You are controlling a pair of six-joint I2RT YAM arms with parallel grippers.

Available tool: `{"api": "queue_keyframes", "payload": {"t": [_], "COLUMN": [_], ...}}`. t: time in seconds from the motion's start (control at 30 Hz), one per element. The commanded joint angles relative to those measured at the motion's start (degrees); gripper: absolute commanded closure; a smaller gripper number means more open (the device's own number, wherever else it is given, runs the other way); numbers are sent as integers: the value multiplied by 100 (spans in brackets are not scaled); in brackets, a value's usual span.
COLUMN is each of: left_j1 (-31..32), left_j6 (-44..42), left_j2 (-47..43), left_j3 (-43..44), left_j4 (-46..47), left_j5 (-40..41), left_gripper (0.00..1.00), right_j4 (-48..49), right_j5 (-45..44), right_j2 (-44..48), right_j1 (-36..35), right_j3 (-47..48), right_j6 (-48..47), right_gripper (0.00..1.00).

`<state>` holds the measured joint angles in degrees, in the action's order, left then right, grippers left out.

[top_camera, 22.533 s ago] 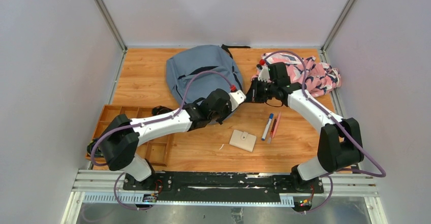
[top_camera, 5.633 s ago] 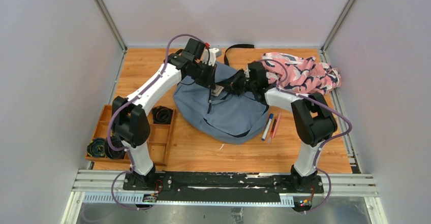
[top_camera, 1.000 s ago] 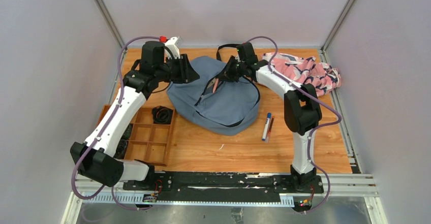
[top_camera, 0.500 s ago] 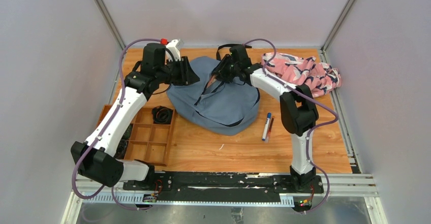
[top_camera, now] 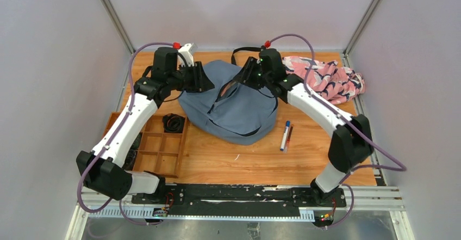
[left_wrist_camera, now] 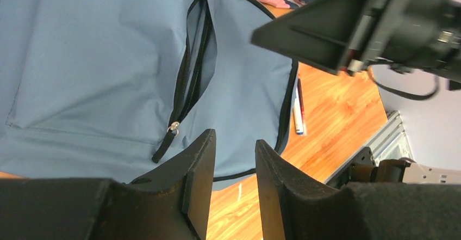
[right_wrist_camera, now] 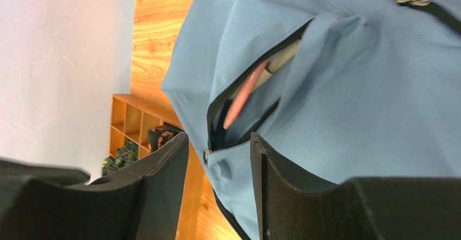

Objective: Pack the student bag
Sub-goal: Place the stationery in the student bag.

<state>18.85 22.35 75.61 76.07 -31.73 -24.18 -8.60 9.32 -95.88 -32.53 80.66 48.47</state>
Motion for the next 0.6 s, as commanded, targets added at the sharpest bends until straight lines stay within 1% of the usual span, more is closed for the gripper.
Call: {"api": "queue_keyframes", "payload": {"t": [0.0, 0.1, 0.2, 0.23, 0.3, 0.37, 0.47, 0.57], "left_j1": [-22, -26, -22, -22, -22, -22, -24, -9], "left_j6": [-51, -90, -104, -107, -52, 46, 150, 229], "left_j2": [78, 55, 51, 57, 96, 150, 199, 214], "left_j3": [18, 7, 19, 8, -7, -22, -39, -75], "left_j4": [145, 122, 127, 157, 262, 372, 462, 492], "left_j5": [-238, -181, -145, -163, -226, -290, -243, -227], "left_gripper": [60, 60, 60, 60, 60, 61, 60, 60], "right_j4": [-790, -1303, -1823, -1980, -2094, -2206, -2440, -2398], "right_j5": [-850, -1727, -2301, -2330, -2007, -1782, -1821, -1913], "right_j2": [743, 1328, 1962, 2113, 2328, 2351, 2178, 1927], "right_j1": [-35, 165, 639, 896, 1439, 1756, 1829, 1830], "right_j3": [-500, -1239, -2023, -2279, -2744, -3026, -3169, -3297], "right_j6": [-1279, -1749, -1743, -1623, -1554, -1618, -1728, -1754], "right_gripper": [50, 45, 45, 47, 48, 50, 52, 53]}}
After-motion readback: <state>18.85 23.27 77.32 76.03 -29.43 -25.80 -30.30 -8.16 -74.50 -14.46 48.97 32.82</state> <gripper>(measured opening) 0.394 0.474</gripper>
